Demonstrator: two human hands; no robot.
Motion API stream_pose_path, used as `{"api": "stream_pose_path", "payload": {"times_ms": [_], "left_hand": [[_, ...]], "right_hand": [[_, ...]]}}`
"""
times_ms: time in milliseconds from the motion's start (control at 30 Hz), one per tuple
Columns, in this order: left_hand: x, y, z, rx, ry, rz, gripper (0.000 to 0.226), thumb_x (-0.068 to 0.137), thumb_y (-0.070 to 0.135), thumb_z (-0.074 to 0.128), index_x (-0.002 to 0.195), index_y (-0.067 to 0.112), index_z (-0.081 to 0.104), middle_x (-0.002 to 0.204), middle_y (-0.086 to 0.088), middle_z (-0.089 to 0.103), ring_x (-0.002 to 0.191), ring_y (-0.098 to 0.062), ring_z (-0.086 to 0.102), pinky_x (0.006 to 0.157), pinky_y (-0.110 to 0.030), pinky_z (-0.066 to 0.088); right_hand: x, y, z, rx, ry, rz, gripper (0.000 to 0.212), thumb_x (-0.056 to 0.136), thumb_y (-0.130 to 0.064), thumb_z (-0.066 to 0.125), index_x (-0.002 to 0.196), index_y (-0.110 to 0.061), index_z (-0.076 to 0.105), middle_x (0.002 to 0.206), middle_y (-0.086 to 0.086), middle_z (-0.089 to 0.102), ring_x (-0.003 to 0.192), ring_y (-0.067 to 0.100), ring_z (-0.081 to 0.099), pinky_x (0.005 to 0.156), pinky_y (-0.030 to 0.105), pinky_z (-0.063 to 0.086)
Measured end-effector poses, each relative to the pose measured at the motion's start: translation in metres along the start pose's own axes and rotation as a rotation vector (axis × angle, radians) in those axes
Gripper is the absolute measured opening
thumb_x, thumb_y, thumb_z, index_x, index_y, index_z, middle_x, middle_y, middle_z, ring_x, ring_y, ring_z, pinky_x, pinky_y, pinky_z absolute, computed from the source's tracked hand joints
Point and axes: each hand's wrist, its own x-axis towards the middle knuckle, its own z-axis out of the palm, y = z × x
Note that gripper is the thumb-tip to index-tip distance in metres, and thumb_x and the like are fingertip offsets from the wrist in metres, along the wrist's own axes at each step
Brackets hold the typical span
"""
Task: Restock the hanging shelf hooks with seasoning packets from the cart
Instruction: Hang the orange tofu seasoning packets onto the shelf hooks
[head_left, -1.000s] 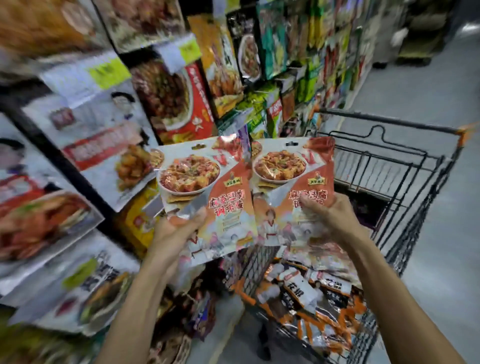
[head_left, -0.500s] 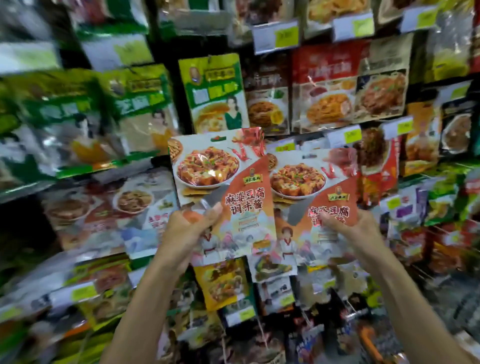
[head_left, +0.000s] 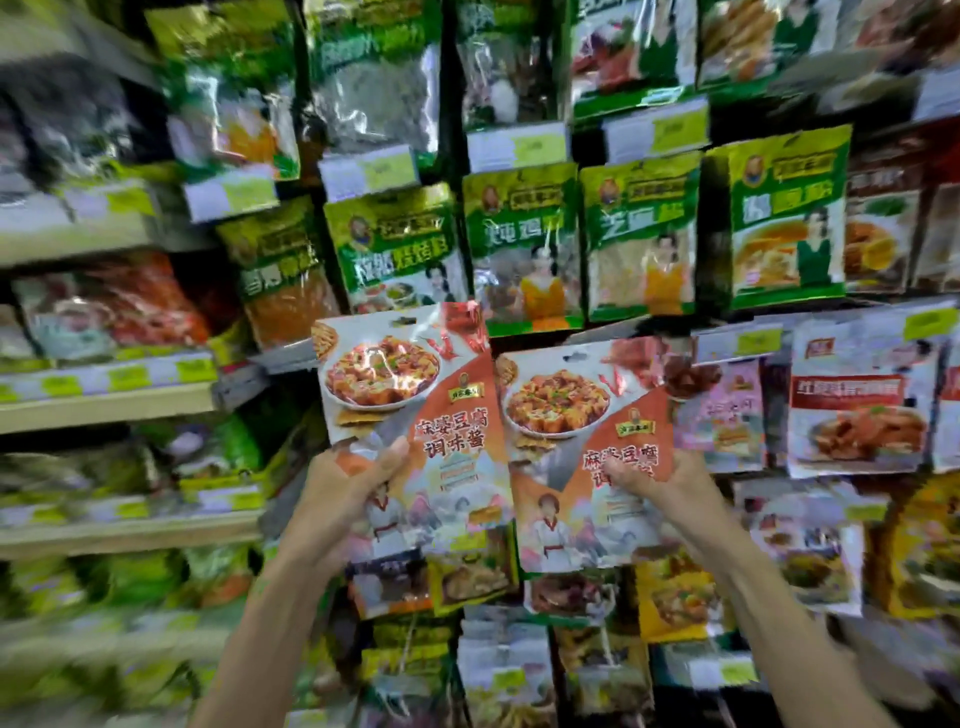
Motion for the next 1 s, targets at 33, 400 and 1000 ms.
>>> {"api": "stream_pose_path", "payload": {"times_ms": [33, 400, 1000], "left_hand": [[0.006, -0.001, -0.018, 0.019, 0.010, -0.005, 0.045, 0.072, 0.031, 0.072, 0.035, 0.021, 0.049, 0.040, 0.010, 0.049, 0.037, -0.003, 0.048, 0.041, -0.013, 0.039], [0.077, -0.036, -0.109, 0.055, 0.112, -0.009, 0.045, 0.057, 0.045, 0.076, 0.051, 0.011, 0.047, 0.040, 0.001, 0.046, 0.035, -0.009, 0.040, 0.037, -0.013, 0.031], [0.085, -0.055, -0.089, 0.010, 0.094, -0.095, 0.045, 0.063, 0.040, 0.076, 0.047, 0.010, 0.047, 0.043, 0.002, 0.049, 0.040, -0.008, 0.052, 0.040, -0.014, 0.041]], "right_hand": [[0.003, 0.007, 0.020, -0.002, -0.003, 0.020, 0.036, 0.064, -0.041, 0.079, 0.085, -0.012, 0.073, 0.085, 0.003, 0.076, 0.078, 0.014, 0.073, 0.063, 0.018, 0.054], [0.062, 0.052, 0.128, 0.020, -0.035, 0.191, 0.010, 0.080, -0.014, 0.075, 0.080, -0.010, 0.066, 0.073, -0.003, 0.073, 0.069, 0.007, 0.070, 0.059, 0.016, 0.051], [0.122, 0.073, 0.145, 0.005, 0.064, 0.330, 0.020, 0.082, -0.021, 0.073, 0.097, -0.010, 0.065, 0.111, 0.014, 0.069, 0.107, 0.029, 0.063, 0.100, 0.048, 0.046]]}}
